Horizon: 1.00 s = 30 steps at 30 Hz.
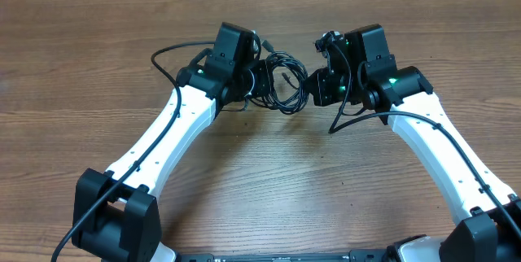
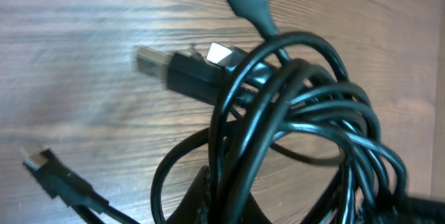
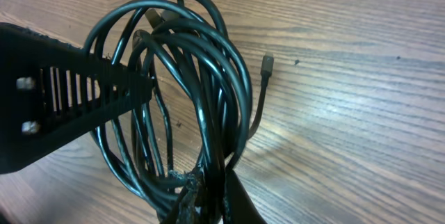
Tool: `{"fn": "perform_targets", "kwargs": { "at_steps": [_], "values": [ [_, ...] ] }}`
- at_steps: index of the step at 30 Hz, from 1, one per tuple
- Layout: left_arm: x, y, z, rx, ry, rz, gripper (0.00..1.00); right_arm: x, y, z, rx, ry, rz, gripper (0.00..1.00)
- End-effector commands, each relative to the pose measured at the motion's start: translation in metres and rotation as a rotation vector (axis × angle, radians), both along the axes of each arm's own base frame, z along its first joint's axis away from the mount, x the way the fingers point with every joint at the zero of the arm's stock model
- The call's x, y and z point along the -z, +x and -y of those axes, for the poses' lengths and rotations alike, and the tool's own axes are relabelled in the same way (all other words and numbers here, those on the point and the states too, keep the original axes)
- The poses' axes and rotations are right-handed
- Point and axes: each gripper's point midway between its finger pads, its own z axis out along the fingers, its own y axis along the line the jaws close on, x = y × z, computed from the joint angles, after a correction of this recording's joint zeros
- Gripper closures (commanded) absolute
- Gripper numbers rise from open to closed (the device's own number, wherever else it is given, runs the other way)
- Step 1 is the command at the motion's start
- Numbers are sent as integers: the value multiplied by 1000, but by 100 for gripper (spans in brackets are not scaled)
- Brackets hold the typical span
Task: Untangle cables
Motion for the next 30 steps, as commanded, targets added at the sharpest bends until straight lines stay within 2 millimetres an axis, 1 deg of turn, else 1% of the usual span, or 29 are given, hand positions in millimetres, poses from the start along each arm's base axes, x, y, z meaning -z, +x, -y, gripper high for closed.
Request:
{"fn": "perform_targets", "kwargs": {
  "at_steps": [1,12,20,22,25,29,30],
  "values": [
    [2,16,-25,-277,12,-42,96,1,-7,-4,-26,20,-31,96],
    [12,14,-48,-503,31,-114,96,2,-8,-4,43,50,-87,96],
    [21,6,-71,-786,-18,-232,96,2,-9,-3,121,84,-143,96],
    [22,5,-75,-825,-30,-250,96,3,-9,-3,133,89,-153,96],
    [22,7,-78,-796,-16,-237,96,2,-8,-4,135,91,-150,96],
    [21,8,-77,-641,70,-177,96,0,-5,-4,96,77,-107,96],
    [21,8,-76,-585,94,-162,96,-1,-4,-5,75,69,-85,94]
  ]
}}
